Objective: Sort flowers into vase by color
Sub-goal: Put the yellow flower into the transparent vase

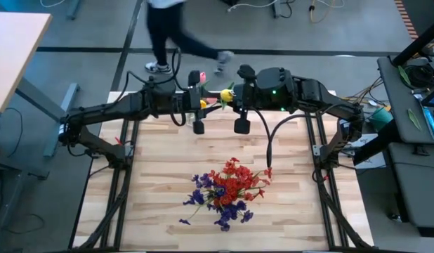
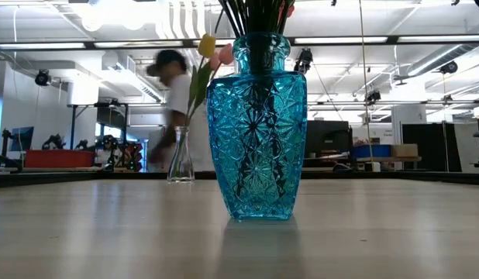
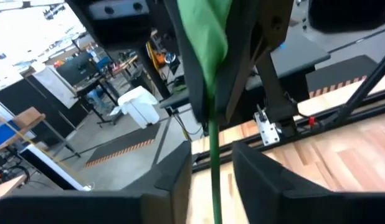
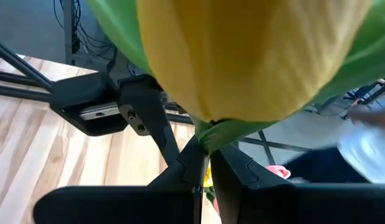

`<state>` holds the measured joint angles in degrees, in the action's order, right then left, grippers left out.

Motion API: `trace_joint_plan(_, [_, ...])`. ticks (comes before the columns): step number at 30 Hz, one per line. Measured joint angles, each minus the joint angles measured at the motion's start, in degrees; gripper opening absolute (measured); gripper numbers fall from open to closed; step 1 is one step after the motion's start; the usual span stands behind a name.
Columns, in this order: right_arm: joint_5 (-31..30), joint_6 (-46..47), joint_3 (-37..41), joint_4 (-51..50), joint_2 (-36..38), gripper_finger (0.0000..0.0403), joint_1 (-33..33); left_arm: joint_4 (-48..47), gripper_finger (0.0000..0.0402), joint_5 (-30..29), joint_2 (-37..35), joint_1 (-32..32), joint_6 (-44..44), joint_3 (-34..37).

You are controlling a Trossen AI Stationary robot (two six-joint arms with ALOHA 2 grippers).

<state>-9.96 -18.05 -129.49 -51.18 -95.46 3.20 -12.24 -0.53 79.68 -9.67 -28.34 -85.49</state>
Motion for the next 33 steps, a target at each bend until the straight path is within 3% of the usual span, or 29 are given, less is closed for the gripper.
trace_joint_plan(8, [-0.1,-1.1,0.3,0.1,0.0,0.0013,0.0,1.3,0.0006,0.1,0.1,0.0,-0.6,0.0])
trace_joint_plan(13, [-0.6,0.2,0.3,0.8,0.0,0.0039,0.0,1.3,0.0002,0.1,0.1,0.0,-0.7,0.0])
trace_joint_plan(21, [-2.2,1.5,0.3,1.2,0.6,0.0163,0.1,1.8,0.0001,0.5,-1.8,-0.4,0.3,1.2])
trace_joint_plan(26, [-2.2,2.6,0.3,-0.7,2.3,0.0213,0.1,3.2,0.0000,3.0,-6.8,-1.3,2.3,5.0])
trace_joint_plan(33, [-2.2,4.4,0.3,-4.1,3.5,0.0242,0.1,7.1,0.0000,1.9,-16.6,-1.7,5.6,10.8])
